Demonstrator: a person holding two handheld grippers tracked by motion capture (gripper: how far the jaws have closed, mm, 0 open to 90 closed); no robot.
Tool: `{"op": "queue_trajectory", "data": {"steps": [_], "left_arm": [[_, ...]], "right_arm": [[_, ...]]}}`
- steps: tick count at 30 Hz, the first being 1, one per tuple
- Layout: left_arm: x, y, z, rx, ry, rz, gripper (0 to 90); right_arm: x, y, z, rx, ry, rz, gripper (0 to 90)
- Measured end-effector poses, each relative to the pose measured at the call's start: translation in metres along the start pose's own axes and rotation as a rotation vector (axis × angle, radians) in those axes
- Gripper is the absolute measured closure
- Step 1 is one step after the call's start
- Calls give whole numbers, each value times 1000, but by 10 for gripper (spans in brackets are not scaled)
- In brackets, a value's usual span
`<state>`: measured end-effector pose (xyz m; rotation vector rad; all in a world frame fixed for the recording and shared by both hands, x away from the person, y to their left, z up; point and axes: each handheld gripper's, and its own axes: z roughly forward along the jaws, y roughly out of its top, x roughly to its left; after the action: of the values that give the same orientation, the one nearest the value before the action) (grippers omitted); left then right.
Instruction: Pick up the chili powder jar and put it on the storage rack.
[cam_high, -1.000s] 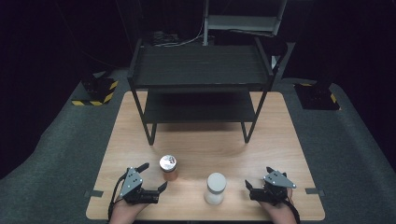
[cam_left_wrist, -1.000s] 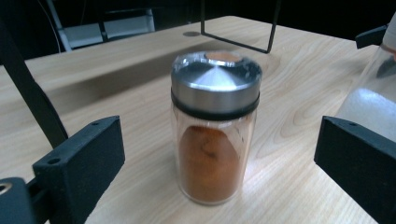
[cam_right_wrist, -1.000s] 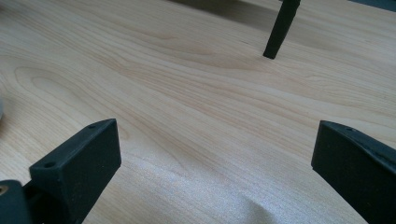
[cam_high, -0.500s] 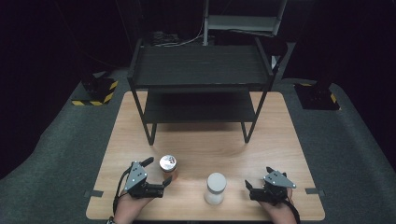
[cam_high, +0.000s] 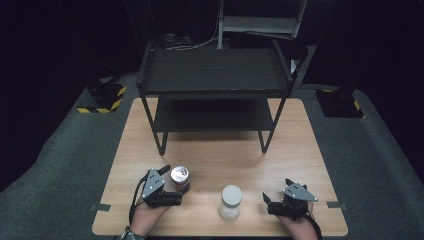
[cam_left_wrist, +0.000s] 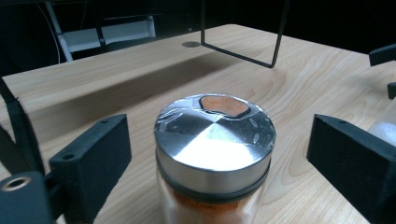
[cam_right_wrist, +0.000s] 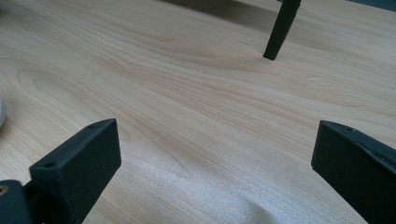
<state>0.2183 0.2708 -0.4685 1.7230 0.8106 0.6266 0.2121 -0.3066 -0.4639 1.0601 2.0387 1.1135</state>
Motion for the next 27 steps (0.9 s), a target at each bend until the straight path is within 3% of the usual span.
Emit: {"op": "queue_trajectory", "data": {"steps": [15,27], "left_arm": [[0,-6,9,10,14,0,324],[1,-5,8,9,13,1,334]], "right_arm": [[-1,-1,0,-7,4,-4,7],[-2,-1,0,-5,8,4,8]]}}
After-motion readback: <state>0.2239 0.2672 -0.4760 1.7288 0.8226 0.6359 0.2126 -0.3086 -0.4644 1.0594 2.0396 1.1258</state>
